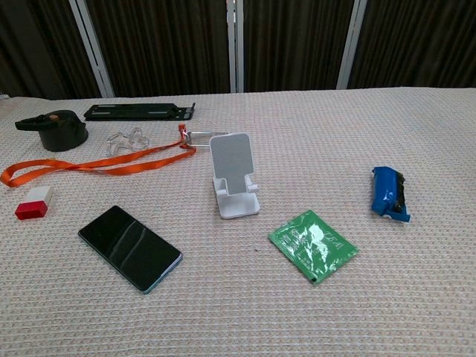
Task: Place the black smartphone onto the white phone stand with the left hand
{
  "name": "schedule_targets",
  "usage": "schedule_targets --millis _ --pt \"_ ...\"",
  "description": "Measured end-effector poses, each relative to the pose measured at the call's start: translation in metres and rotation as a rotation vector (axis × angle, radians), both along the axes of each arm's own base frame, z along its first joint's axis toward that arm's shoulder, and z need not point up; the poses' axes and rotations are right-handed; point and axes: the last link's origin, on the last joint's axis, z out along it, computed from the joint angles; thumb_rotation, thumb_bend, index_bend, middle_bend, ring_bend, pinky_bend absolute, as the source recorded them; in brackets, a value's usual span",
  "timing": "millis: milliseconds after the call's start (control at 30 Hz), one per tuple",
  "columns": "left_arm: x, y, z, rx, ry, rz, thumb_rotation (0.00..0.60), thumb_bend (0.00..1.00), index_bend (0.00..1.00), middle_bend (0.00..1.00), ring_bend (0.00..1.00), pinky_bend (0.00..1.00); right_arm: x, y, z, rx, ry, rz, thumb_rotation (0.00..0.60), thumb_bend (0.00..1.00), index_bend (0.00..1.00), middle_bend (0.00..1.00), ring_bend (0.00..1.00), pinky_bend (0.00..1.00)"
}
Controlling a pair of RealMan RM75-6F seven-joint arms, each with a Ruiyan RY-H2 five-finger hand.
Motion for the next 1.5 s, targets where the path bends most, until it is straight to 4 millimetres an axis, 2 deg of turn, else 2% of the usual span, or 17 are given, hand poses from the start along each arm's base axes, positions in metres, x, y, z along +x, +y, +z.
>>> schedule_targets --millis 300,500,633,700,933,1033,1133,1500 --pt "-0.001 0.002 -0.003 -0.009 0.011 0.003 0.6 0.0 0.0 0.0 0.0 0.0 -0.002 0.001 0.001 0.001 0.001 -0.006 0.6 0.0 0.0 0.0 0.0 0.0" --pt "-0.001 0.011 -0.016 -0.08 0.029 -0.004 0.6 0.0 0.0 0.0 0.0 0.0 -0.002 0.002 0.006 -0.007 -0.02 -0.013 0.6 0.0 0.0 0.0 0.0 0.0" --pt "0.006 0.031 -0.038 -0.182 0.071 -0.06 0.6 0.0 0.01 0.0 0.02 0.07 -0.003 -0.001 0.007 -0.014 -0.022 -0.019 0.6 0.0 0.0 0.0 0.0 0.0" --pt "0.009 0.041 -0.051 -0.239 0.096 -0.091 0.6 0.0 0.06 0.0 0.06 0.11 -0.003 -0.004 0.006 -0.013 -0.018 -0.025 0.6 0.0 0.0 0.0 0.0 0.0" --pt "0.014 0.087 -0.112 -0.427 0.247 -0.232 0.6 0.0 0.15 0.07 0.14 0.18 -0.01 -0.012 0.001 -0.005 0.0 -0.065 0.6 0.0 0.0 0.0 0.0 0.0" --pt "0.017 0.099 -0.138 -0.467 0.28 -0.27 0.6 0.0 0.19 0.11 0.18 0.21 -0.013 -0.015 0.001 -0.01 0.006 -0.079 0.6 0.0 0.0 0.0 0.0 0.0" --pt "0.021 0.105 -0.159 -0.498 0.285 -0.299 0.6 0.0 0.22 0.14 0.21 0.24 -0.016 -0.015 0.001 -0.01 0.01 -0.092 0.6 0.0 0.0 0.0 0.0 0.0" --pt "0.028 0.111 -0.194 -0.568 0.369 -0.362 0.6 0.0 0.23 0.14 0.21 0.25 -0.017 -0.015 0.001 -0.007 0.006 -0.098 0.6 0.0 0.0 0.0 0.0 0.0"
